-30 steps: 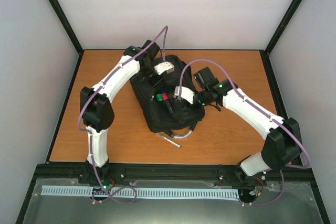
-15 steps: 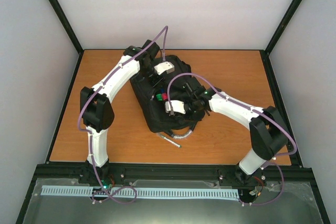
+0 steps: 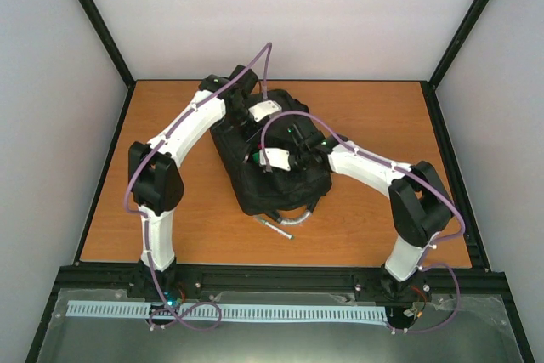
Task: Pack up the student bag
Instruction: Place the stationery in the student bag.
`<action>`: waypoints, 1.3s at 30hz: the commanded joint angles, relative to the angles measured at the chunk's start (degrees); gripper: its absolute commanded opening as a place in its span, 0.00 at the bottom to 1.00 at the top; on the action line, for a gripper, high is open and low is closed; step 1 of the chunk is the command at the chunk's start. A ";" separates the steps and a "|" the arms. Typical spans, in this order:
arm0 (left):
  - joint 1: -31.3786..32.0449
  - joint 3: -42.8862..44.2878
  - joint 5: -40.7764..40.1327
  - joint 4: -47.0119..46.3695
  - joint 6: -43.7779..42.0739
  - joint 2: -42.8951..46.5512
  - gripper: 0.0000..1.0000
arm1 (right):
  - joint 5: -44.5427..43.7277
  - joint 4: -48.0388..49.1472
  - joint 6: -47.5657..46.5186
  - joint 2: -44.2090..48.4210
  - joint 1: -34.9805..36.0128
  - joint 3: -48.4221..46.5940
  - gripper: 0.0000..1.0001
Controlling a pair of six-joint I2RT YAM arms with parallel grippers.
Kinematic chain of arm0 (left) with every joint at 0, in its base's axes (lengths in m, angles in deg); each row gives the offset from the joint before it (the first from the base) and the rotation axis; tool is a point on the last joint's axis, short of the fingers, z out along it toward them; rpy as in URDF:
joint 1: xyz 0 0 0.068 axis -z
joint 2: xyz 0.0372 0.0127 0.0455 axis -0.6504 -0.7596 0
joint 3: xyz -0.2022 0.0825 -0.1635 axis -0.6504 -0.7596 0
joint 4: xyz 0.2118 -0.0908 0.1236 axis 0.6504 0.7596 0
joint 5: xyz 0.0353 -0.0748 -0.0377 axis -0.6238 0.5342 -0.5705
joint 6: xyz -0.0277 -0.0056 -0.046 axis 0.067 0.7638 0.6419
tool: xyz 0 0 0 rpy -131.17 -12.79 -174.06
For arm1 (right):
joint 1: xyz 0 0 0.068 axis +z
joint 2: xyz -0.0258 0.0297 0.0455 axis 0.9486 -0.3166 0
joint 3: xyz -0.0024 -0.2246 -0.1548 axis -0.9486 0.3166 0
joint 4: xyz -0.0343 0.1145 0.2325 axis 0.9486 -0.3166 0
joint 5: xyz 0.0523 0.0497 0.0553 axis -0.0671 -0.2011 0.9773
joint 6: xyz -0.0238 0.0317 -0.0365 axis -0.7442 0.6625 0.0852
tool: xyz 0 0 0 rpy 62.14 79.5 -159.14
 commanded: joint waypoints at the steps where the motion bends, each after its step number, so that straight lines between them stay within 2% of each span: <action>1: 0.73 0.10 2.32 0.79 -0.87 4.55 0.04 | -5.28 8.10 2.80 -2.87 0.39 -4.19 0.03; 8: 0.72 -0.36 1.87 0.89 -1.10 5.27 0.04 | -11.14 13.38 7.65 -4.23 0.56 -5.63 0.10; 20: 0.75 -0.71 2.15 0.78 -1.08 5.12 0.04 | -3.01 6.17 7.77 1.97 2.43 -1.55 0.15; 27: 0.73 -0.97 2.33 0.86 -1.01 4.92 0.04 | -4.51 7.06 7.58 0.98 3.70 -0.45 0.15; 33: 0.75 -1.37 2.07 1.02 -1.19 5.21 0.04 | -10.65 11.49 7.94 -3.19 3.99 -1.96 0.12; 39: 0.70 -1.42 1.89 0.96 -1.13 5.25 0.04 | -20.82 18.30 8.57 -6.07 3.99 -5.19 0.09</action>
